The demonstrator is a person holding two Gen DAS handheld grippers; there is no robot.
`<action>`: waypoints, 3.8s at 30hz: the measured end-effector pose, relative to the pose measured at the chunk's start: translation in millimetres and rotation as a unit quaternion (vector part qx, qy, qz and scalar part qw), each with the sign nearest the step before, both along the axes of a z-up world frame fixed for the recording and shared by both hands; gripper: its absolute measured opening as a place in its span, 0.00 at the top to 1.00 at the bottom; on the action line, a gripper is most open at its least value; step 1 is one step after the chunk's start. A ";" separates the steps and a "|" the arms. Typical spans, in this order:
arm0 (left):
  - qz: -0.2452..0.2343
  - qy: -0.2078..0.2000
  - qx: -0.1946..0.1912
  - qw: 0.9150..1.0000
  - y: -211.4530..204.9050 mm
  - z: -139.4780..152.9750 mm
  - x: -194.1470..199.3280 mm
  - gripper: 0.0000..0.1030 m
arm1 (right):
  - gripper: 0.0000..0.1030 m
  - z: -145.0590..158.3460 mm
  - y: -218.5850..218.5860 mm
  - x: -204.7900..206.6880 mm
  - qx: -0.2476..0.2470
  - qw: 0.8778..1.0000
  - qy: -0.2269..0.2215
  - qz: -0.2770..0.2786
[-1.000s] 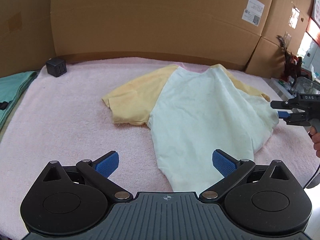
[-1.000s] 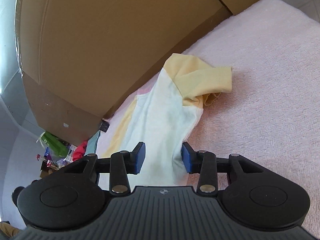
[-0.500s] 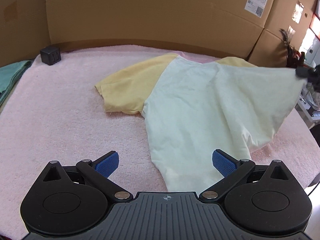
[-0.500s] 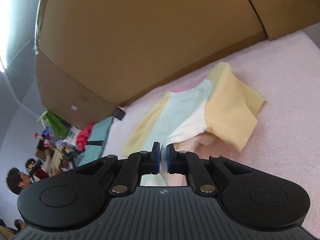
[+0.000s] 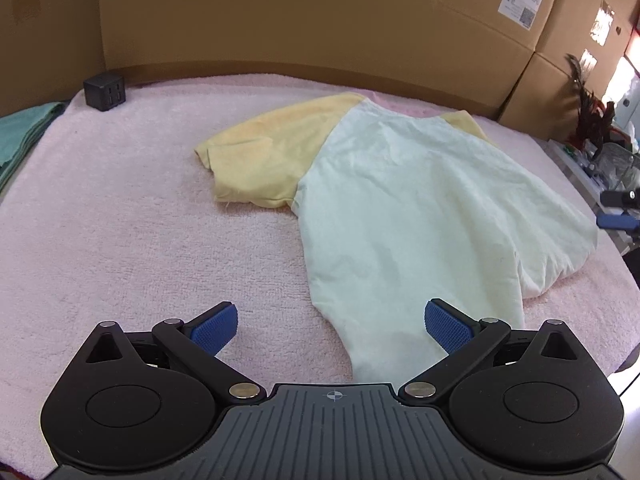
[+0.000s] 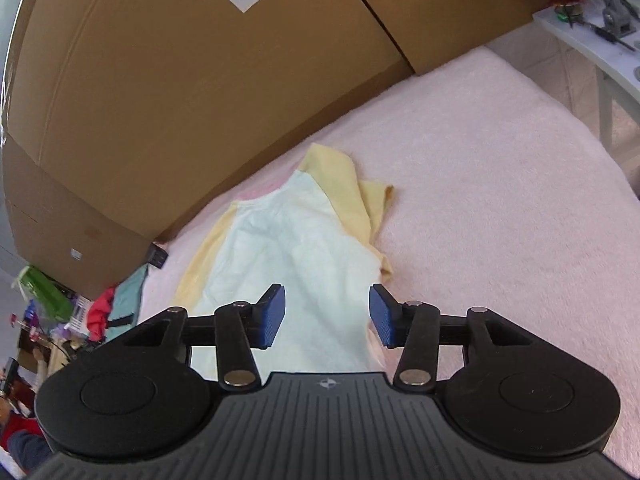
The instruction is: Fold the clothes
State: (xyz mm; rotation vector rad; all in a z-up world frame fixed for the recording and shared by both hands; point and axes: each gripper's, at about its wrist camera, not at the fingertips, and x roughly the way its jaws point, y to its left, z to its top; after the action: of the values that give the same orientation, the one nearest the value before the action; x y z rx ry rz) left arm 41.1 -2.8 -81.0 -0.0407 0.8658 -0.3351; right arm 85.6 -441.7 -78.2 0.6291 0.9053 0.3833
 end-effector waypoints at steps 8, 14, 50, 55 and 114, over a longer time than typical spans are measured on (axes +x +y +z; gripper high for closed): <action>-0.049 -0.022 0.039 0.998 -3.7 -0.6 -28.4 0.00 | 0.49 -38.8 17.0 -59.0 -0.004 1.000 0.002 0.031; 0.006 -0.008 0.017 1.000 31.3 -3.9 -39.5 0.00 | 0.49 -66.5 88.9 -59.8 0.156 0.975 0.064 0.145; 0.064 0.116 -0.160 0.978 61.5 -13.6 33.8 0.00 | 0.95 -21.8 193.0 25.5 0.209 0.958 0.029 0.195; 0.084 0.160 -0.246 0.952 84.7 -19.7 27.4 0.00 | 0.95 -25.4 183.5 28.1 0.251 0.948 0.038 0.192; 0.008 0.113 -0.408 0.906 68.2 26.2 27.7 0.98 | 0.45 -54.3 10.9 -29.3 0.047 0.997 -0.050 -0.028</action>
State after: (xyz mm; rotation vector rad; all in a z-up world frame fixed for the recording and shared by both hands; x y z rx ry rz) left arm 68.8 65.4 -54.7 -0.8819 0.9003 -0.6698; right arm 56.3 -430.8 -132.4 0.7131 0.7772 0.4052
